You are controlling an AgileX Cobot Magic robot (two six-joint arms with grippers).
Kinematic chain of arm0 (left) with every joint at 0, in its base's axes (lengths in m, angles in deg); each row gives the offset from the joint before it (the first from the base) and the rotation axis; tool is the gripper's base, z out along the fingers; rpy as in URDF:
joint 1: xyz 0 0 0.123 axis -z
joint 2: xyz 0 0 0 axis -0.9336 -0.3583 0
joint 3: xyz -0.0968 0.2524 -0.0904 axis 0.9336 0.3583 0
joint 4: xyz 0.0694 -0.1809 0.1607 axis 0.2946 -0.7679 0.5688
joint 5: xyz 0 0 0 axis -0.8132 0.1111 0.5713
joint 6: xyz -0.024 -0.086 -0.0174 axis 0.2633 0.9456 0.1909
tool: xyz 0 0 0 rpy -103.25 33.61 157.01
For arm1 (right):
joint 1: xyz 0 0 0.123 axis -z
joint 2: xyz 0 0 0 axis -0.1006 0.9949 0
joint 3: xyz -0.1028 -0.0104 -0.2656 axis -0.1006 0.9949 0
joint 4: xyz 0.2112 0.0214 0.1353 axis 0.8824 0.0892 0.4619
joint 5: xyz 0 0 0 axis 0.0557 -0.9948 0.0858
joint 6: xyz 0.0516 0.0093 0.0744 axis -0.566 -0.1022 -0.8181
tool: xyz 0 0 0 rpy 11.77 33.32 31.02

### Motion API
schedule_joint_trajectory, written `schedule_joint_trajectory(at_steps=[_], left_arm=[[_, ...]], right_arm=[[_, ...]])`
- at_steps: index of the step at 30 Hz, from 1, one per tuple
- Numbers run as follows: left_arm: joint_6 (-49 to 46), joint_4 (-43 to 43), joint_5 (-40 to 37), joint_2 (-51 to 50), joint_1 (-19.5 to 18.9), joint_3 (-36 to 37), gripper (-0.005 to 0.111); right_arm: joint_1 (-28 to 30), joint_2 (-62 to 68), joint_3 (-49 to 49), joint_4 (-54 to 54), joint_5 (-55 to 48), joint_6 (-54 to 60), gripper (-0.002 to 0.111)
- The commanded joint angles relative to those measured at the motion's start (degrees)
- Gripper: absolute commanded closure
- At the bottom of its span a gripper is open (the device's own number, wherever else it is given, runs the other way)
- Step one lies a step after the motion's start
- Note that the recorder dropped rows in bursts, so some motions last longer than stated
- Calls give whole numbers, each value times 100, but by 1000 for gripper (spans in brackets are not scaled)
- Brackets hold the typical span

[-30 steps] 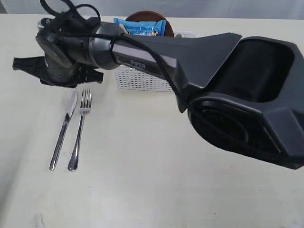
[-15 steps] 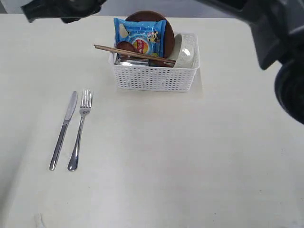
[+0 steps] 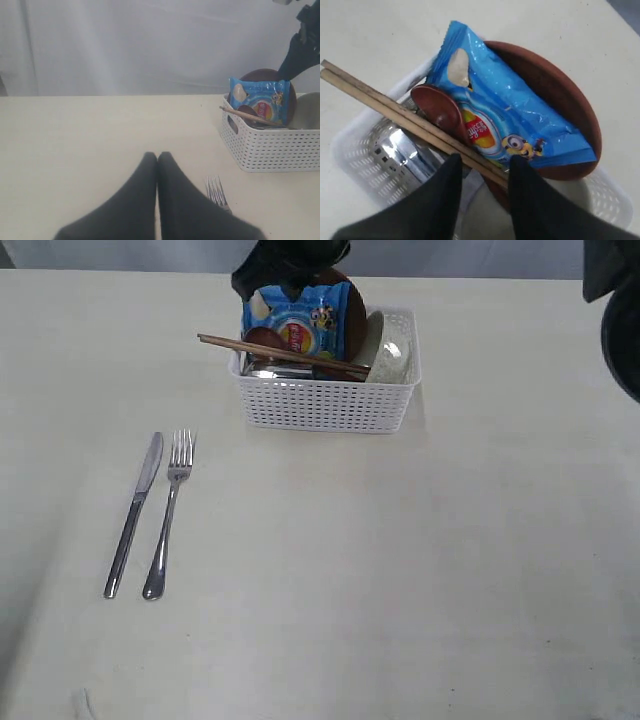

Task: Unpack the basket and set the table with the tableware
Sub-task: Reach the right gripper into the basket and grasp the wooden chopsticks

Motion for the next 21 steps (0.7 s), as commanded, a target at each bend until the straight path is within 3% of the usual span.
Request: schedule_joint_trajectory(at_steps=[1, 4, 21], left_arm=[[-2, -42, 36, 21, 6, 16, 107], [-2, -42, 36, 21, 6, 16, 107], [-2, -42, 36, 21, 6, 16, 107]], right_arm=[[219, 135, 14, 713, -4, 702, 60], [241, 289, 14, 1151, -58, 1233, 52], [255, 923, -32, 1163, 654, 1361, 52]])
